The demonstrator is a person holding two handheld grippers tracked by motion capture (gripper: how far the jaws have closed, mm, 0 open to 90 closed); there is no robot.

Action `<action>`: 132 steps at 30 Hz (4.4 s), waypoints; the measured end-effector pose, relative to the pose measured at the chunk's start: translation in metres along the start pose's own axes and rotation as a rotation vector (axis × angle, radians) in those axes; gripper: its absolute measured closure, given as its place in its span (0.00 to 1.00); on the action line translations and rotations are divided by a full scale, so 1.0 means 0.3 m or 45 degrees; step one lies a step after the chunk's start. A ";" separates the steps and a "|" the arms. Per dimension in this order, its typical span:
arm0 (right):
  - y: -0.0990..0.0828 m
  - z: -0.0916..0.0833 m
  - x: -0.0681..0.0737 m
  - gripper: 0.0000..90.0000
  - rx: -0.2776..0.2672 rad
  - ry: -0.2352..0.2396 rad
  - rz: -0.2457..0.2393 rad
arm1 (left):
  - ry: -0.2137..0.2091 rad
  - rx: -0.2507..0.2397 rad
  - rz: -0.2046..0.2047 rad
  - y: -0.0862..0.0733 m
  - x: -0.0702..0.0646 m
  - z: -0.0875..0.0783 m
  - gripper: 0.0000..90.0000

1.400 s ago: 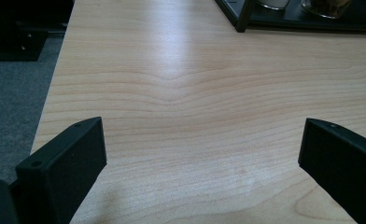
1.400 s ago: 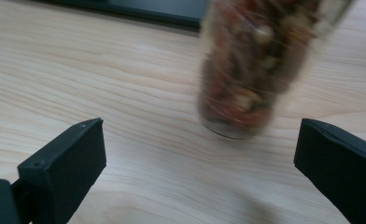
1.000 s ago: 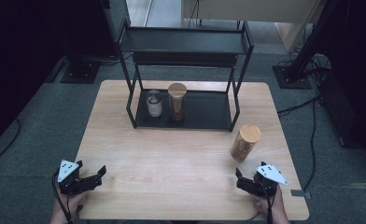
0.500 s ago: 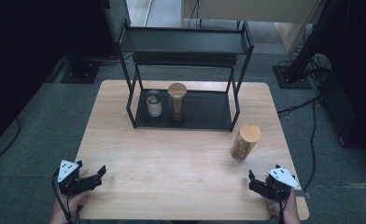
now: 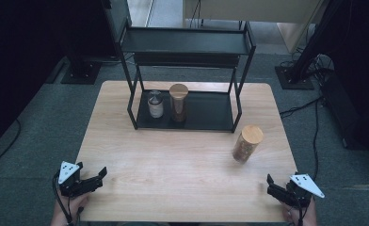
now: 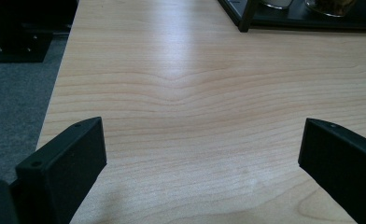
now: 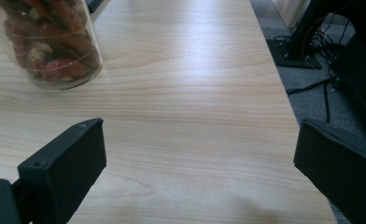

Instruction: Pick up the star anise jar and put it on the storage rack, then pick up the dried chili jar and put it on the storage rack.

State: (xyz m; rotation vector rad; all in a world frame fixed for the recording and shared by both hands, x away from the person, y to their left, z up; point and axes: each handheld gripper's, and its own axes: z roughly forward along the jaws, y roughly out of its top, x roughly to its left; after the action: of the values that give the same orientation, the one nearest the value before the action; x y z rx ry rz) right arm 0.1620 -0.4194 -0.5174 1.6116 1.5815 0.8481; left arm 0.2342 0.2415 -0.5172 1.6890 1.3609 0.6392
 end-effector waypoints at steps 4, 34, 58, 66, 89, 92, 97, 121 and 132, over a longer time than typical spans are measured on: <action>-0.005 -0.006 -0.019 0.02 -0.001 -0.015 0.004 | 0.001 -0.002 0.000 0.000 0.000 -0.001 0.01; -0.011 -0.012 -0.072 0.02 0.021 -0.057 -0.042 | 0.003 0.006 0.008 -0.001 -0.003 -0.001 0.01; 0.061 0.084 0.123 0.02 0.020 0.121 -0.098 | -0.012 0.018 0.014 0.000 -0.003 0.002 0.01; 0.091 0.120 0.177 0.02 0.022 0.157 -0.092 | -0.015 0.016 0.014 0.001 -0.003 0.002 0.01; 0.172 0.189 0.259 0.02 0.027 0.226 -0.078 | -0.026 0.017 0.013 0.002 -0.001 0.004 0.01; 0.180 0.194 0.266 0.03 0.023 0.234 -0.081 | -0.026 0.017 0.012 0.002 -0.001 0.004 0.01; 0.193 0.195 0.275 0.06 -0.001 0.225 -0.098 | -0.028 0.020 0.014 0.002 0.000 0.004 0.01; 0.308 0.214 0.310 0.21 -0.025 0.207 -0.120 | -0.034 0.020 0.013 0.002 0.001 0.005 0.01; 0.336 0.212 0.328 0.27 -0.015 0.189 -0.103 | -0.038 0.020 0.013 0.002 0.002 0.005 0.01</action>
State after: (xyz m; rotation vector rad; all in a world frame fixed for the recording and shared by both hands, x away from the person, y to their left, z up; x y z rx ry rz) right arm 0.2727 -0.3233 -0.4684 1.4949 1.7292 0.9496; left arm 0.2360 0.2416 -0.5175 1.7125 1.3405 0.6077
